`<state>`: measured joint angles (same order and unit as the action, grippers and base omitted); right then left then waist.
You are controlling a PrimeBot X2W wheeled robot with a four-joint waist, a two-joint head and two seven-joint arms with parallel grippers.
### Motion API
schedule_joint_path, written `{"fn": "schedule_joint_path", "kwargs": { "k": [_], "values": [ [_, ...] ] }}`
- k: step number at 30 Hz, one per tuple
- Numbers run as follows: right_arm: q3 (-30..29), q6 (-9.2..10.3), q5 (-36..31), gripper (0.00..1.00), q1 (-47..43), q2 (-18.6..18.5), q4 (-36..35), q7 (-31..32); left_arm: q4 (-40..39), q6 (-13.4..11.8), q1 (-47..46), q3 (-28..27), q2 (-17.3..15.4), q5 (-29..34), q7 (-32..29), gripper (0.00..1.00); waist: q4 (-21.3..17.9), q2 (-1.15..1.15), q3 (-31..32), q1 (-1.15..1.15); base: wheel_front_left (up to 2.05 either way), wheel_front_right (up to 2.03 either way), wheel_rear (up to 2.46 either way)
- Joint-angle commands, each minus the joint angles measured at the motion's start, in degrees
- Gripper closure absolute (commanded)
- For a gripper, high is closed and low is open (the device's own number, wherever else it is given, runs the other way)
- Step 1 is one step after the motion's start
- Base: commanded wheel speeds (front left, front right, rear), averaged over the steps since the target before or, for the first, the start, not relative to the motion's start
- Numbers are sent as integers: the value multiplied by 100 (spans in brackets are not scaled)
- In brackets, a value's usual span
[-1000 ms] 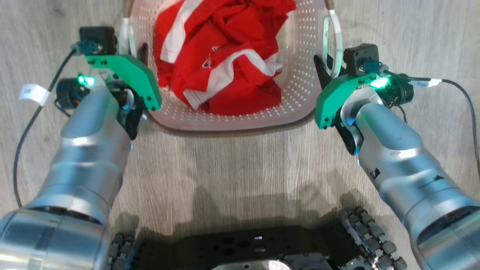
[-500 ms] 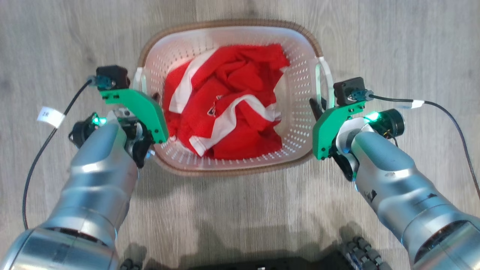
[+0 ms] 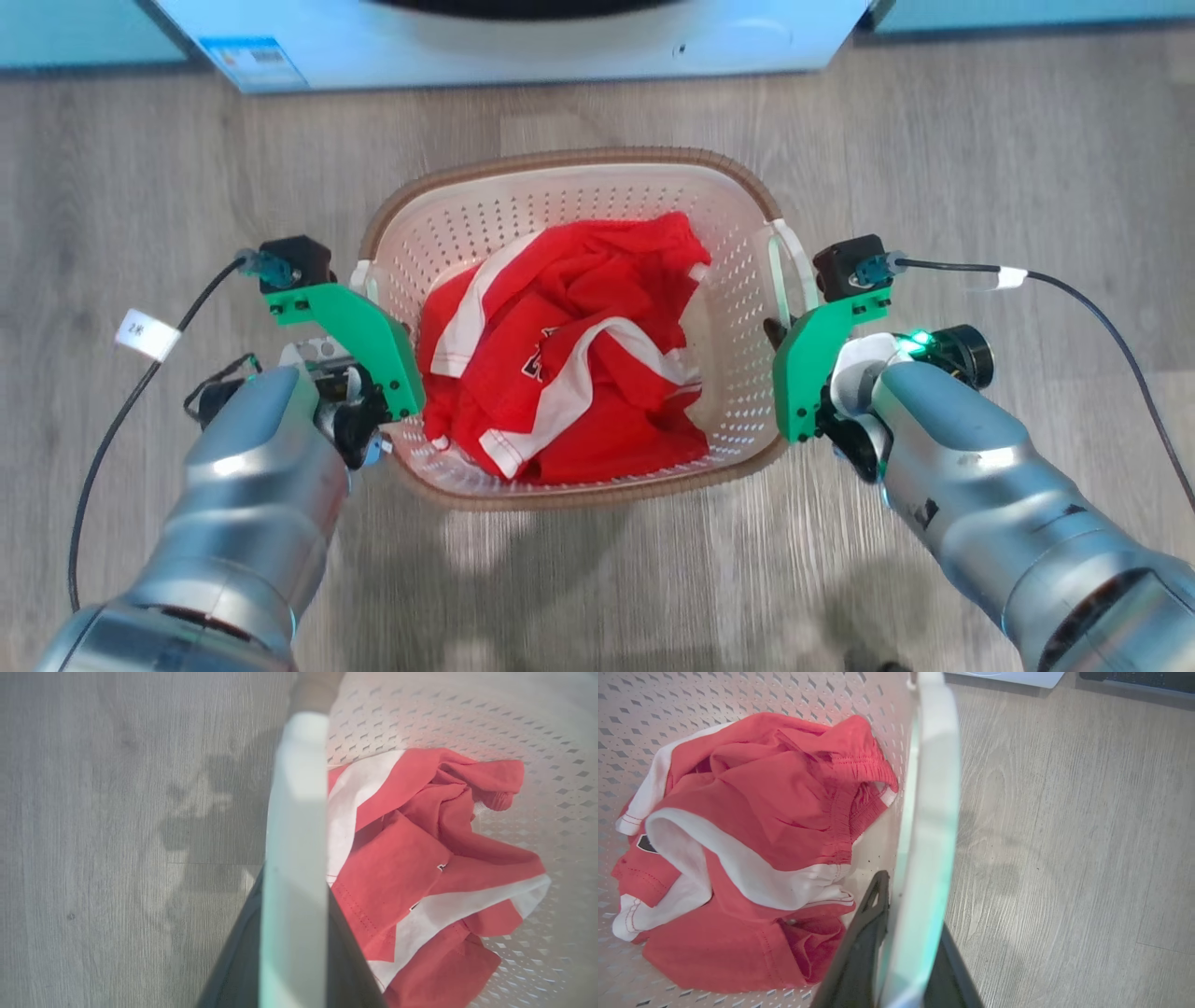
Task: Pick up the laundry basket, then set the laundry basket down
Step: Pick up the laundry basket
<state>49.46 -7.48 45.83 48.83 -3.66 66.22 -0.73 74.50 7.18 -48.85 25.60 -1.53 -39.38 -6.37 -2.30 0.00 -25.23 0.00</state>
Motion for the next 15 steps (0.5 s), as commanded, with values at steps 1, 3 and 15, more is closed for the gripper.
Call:
{"fn": "schedule_joint_path", "kwargs": {
  "k": [1,3,15],
  "values": [
    [91,-1,24,100,-189,-46,-23,26,-140,31,-75,-85,-200,-56,-2,100,9,0,211,0,0,0,0],
    [172,-1,120,100,-191,-76,-45,152,-143,31,-24,-63,-207,-124,-79,100,12,0,369,0,0,0,0],
    [457,-1,684,100,-223,-175,-11,824,-152,31,233,56,-282,-464,-467,100,27,0,1246,0,0,0,0]
  ]
}}
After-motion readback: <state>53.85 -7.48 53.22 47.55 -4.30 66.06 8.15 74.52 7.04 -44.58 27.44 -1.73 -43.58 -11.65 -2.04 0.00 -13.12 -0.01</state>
